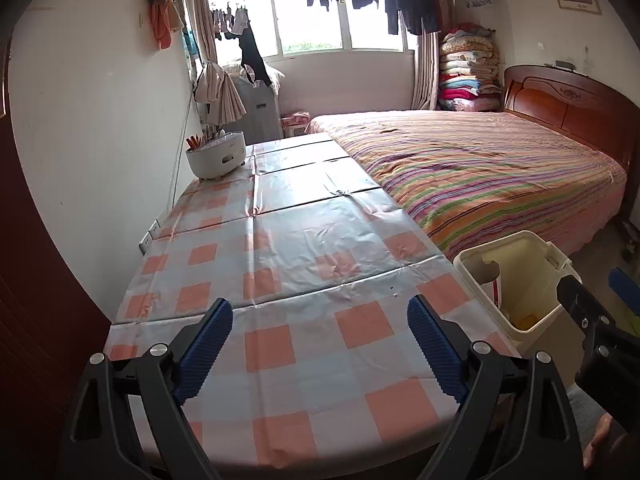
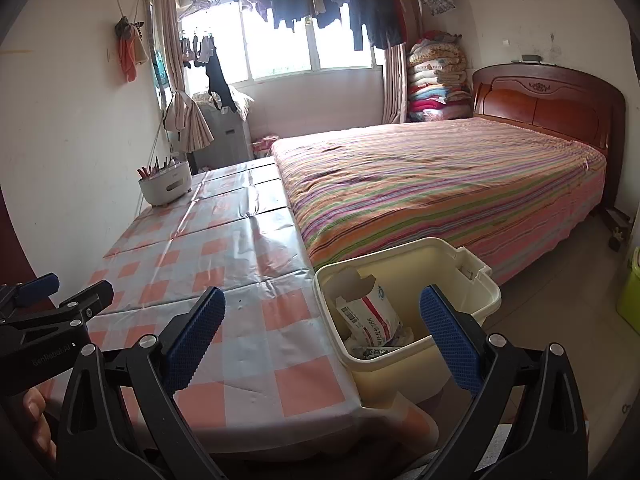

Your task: Collect trash

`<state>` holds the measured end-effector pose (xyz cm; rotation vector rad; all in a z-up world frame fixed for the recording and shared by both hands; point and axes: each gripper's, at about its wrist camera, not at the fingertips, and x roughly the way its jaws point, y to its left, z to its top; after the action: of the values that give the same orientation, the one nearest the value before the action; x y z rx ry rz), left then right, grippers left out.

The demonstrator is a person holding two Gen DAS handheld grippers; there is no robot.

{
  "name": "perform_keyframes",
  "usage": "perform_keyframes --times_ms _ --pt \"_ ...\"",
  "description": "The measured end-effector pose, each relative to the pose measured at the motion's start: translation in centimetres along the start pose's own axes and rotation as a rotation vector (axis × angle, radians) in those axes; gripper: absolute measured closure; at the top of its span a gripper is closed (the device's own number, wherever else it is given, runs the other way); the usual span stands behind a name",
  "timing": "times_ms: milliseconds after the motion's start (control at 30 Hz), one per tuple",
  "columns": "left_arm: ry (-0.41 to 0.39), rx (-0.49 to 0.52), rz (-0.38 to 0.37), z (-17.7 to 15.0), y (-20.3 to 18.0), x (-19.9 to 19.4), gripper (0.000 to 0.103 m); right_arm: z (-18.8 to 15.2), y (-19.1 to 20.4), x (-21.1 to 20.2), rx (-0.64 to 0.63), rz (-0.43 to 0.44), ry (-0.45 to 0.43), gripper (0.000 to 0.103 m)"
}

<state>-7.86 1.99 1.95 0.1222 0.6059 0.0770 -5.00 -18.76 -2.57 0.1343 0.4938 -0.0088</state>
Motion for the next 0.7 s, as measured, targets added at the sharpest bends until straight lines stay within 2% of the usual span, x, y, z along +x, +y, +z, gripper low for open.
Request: perform_keyframes --times_ms 700 --pt "-0.030 0.023 -0.006 -0.11 -0.51 -0.57 0.016 -0.52 0.25 -0.07 -0.008 -0.003 0.008 0.007"
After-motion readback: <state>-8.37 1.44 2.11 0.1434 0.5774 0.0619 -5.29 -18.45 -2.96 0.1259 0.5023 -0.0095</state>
